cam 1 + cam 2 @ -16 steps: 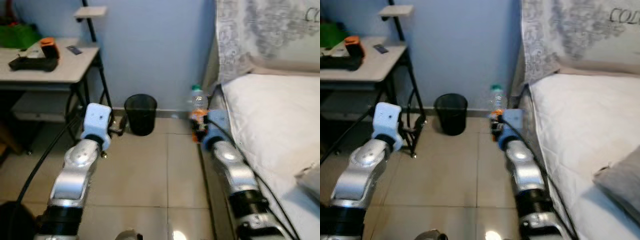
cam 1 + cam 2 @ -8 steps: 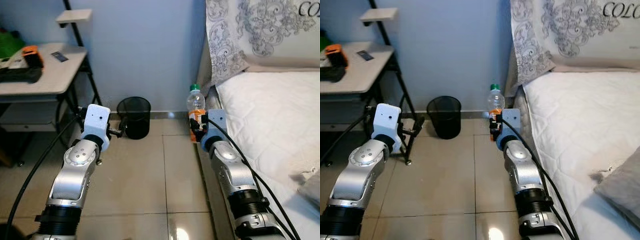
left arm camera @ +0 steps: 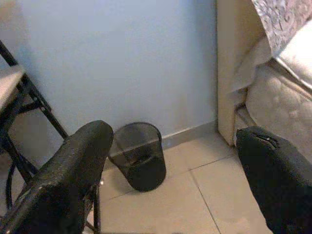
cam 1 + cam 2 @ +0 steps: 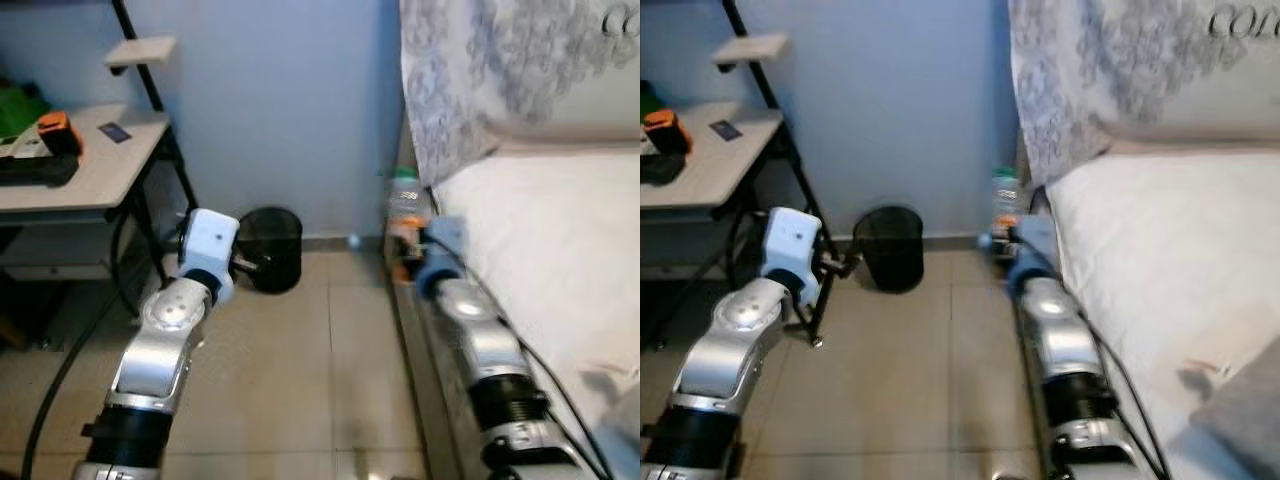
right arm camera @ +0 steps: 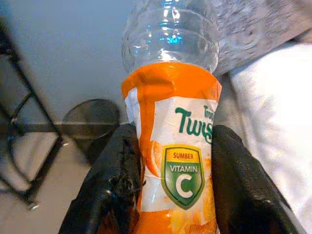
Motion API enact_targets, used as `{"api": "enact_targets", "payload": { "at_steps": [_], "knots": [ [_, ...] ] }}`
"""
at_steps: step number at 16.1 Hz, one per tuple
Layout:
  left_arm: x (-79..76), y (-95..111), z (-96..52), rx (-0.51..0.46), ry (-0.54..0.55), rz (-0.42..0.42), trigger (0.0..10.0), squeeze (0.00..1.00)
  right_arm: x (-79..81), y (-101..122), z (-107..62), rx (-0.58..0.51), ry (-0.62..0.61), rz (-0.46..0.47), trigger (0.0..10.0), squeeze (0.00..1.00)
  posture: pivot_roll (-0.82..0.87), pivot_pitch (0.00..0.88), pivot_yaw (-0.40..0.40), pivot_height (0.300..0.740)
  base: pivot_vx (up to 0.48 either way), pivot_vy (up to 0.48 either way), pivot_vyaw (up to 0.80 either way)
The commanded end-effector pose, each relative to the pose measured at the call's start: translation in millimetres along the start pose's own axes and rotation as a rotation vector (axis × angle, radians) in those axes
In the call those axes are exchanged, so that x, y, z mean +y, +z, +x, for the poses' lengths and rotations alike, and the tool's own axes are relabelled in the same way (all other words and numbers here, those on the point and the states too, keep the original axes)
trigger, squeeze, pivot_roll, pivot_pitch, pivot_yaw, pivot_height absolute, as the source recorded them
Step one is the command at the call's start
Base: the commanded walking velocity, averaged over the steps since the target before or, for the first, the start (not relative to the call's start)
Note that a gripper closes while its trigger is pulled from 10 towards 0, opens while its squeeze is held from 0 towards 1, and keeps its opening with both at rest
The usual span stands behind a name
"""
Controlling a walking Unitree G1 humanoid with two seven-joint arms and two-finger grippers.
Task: Clean up the room
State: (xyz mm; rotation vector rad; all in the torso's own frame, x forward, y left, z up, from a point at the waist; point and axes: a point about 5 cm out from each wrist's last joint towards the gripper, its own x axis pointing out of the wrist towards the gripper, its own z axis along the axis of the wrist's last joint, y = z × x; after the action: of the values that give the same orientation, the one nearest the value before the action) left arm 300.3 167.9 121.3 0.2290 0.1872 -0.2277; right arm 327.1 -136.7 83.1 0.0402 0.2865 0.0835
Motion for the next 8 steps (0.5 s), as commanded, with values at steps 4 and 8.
{"api": "enact_targets", "payload": {
  "at_steps": [4,8],
  "knots": [
    [10.7,0.0,-2.2,0.006,0.032,0.026,10.0,0.30,16.2,5.6,1.9,-0.019,0.051,0.003,10.0,0.00,-0.02,0.000,0.050,0.740,0.347,0.000,0.76],
    [11.4,0.0,-2.3,0.007,0.035,0.030,10.0,0.29,16.6,5.7,2.3,-0.021,0.053,0.007,10.0,0.00,-0.02,0.000,0.052,0.740,0.350,0.000,0.00]
  ]
}}
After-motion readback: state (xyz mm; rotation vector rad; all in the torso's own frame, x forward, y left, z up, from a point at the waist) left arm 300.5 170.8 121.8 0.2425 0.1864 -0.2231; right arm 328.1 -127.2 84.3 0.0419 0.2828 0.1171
